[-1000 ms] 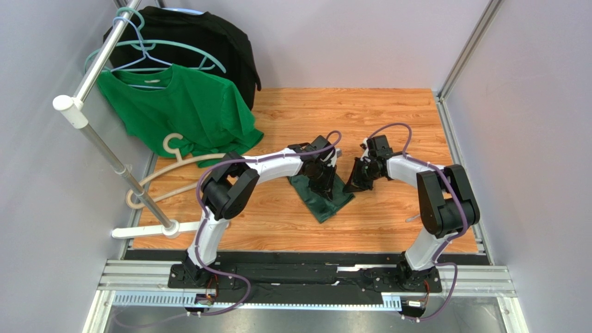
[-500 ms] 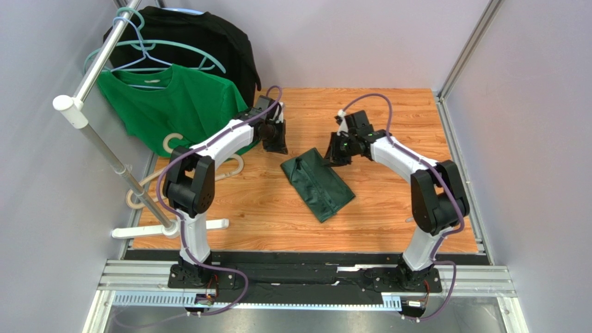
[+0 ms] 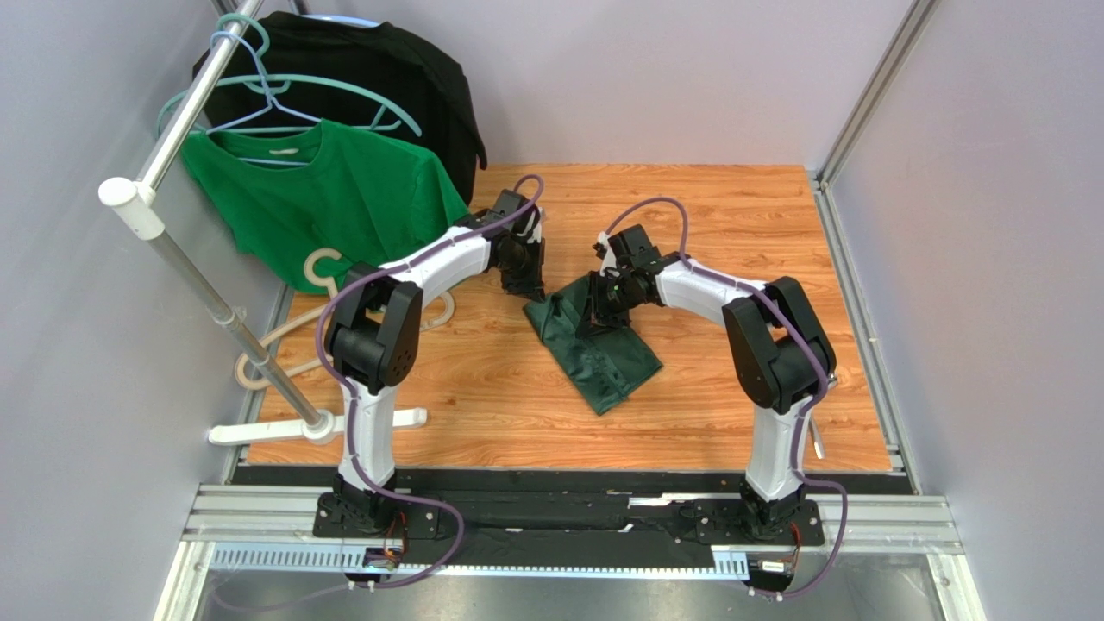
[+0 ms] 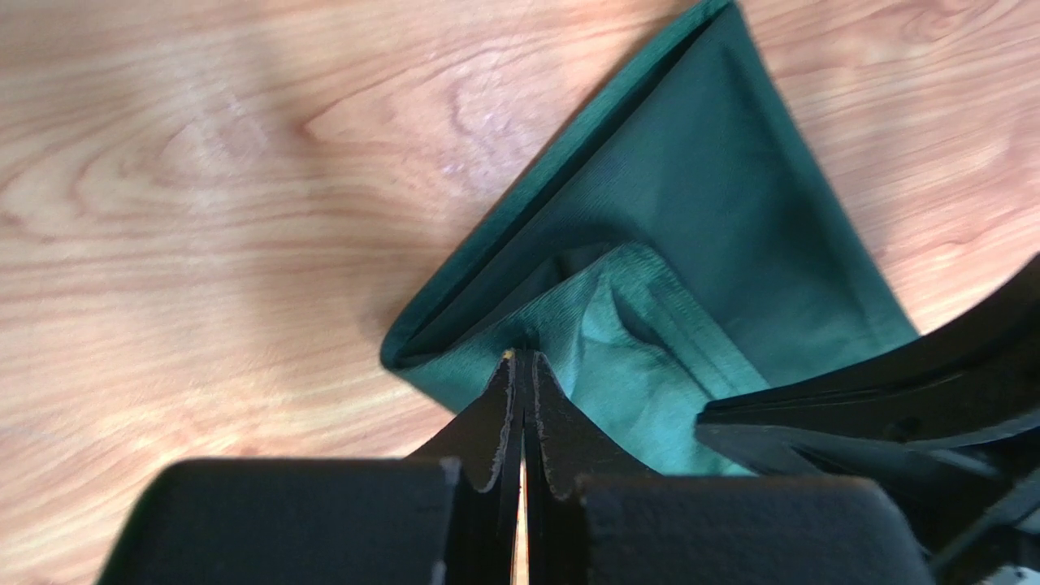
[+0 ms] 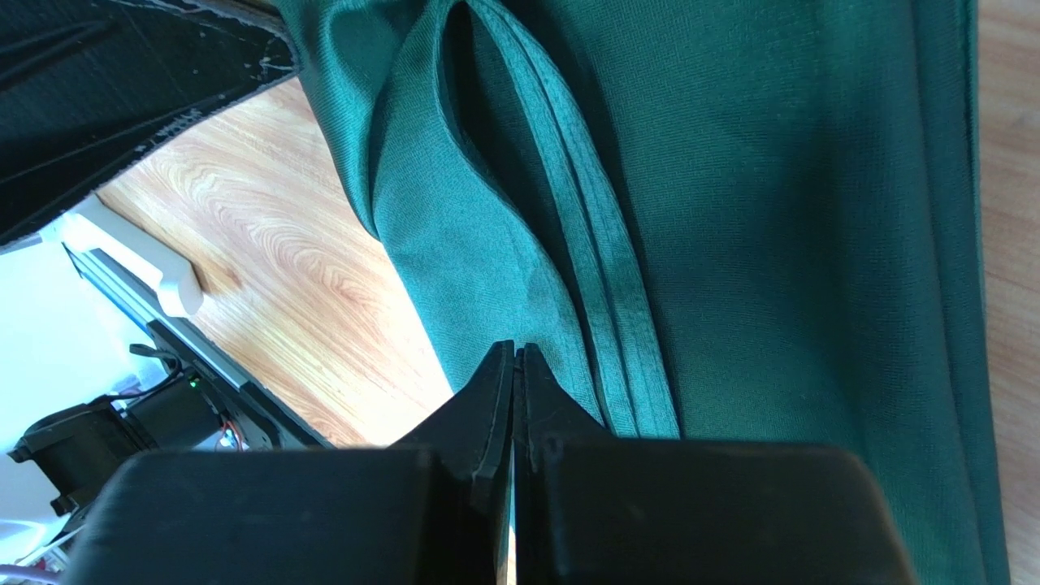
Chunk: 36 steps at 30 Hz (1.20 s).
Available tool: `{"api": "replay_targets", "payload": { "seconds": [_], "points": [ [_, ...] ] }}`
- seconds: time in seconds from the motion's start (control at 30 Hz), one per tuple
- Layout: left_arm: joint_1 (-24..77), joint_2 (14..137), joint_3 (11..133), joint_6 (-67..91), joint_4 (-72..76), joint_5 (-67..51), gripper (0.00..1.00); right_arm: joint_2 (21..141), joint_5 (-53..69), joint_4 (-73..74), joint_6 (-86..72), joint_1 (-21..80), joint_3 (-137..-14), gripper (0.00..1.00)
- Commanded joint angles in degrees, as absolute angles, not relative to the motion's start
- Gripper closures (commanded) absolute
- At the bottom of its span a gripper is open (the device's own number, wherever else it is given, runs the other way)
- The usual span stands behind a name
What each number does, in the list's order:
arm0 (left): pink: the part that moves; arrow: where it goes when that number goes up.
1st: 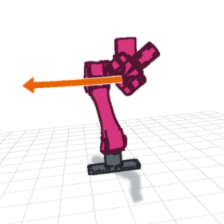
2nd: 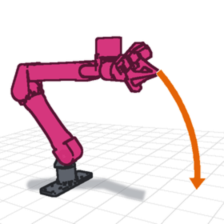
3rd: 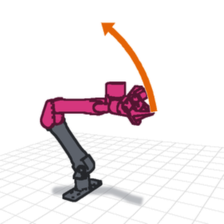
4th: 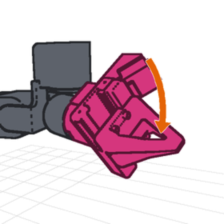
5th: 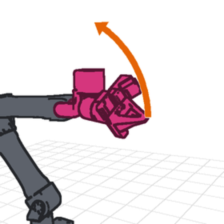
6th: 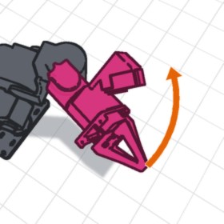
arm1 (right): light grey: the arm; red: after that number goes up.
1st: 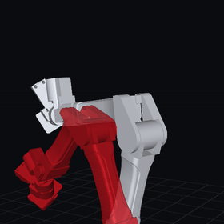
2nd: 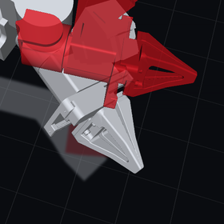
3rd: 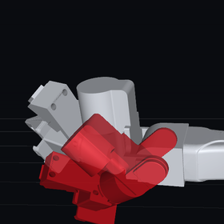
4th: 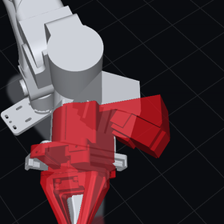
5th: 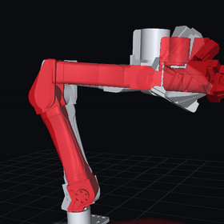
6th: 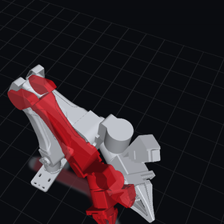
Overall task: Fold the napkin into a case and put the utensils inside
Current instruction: Smooth out the 2/3-rectangle-folded napkin at the center of the board.
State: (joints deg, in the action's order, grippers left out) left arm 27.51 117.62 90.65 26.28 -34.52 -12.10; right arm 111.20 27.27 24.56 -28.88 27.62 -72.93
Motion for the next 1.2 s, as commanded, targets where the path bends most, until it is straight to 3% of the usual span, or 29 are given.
{"api": "replay_targets", "payload": {
  "seconds": [0.0, 0.3, 0.53, 0.7, 0.83, 0.93, 1.0, 1.1, 1.17],
  "points": [
    [27.5, 119.5, 90.5, 28.2, -29.5, -16.6, 1.0, 112.1, 28.2, 22.6, -29.9, 28.1, -76.3, 1.0],
    [27.5, 127.1, 93.7, 30.4, -27.4, -17.6, 1.0, 118.5, 29.4, 22.3, -31.4, 28.1, -83.7, 1.0],
    [27.6, 122.1, 92.0, 30.5, -27.0, -16.5, 1.0, 125.6, 28.4, 23.8, -29.4, 27.2, -89.8, 1.0],
    [28.9, 116.8, 89.7, 30.7, -26.1, -16.4, 0.86, 124.9, 27.8, 25.0, -28.4, 26.4, -90.3, 1.0],
    [31.1, 115.1, 88.8, 31.7, -25.3, -16.4, 0.84, 118.2, 27.4, 28.2, -27.5, 25.1, -89.1, 0.98],
    [33.4, 113.6, 86.8, 32.8, -23.0, -15.7, 0.84, 113.7, 26.5, 30.2, -26.5, 23.3, -86.0, 0.86],
    [35.5, 113.3, 86.5, 33.5, -22.4, -14.9, 0.82, 109.4, 24.2, 31.9, -24.8, 21.5, -84.1, 0.65],
    [37.9, 112.7, 85.4, 35.4, -21.2, -13.3, 0.71, 104.6, 20.7, 33.3, -22.8, 17.9, -78.9, 0.49],
    [38.8, 112.8, 84.8, 37.1, -18.8, -13.0, 0.65, 103.5, 21.1, 31.6, -23.1, 15.8, -74.3, 0.46]
  ]
}}
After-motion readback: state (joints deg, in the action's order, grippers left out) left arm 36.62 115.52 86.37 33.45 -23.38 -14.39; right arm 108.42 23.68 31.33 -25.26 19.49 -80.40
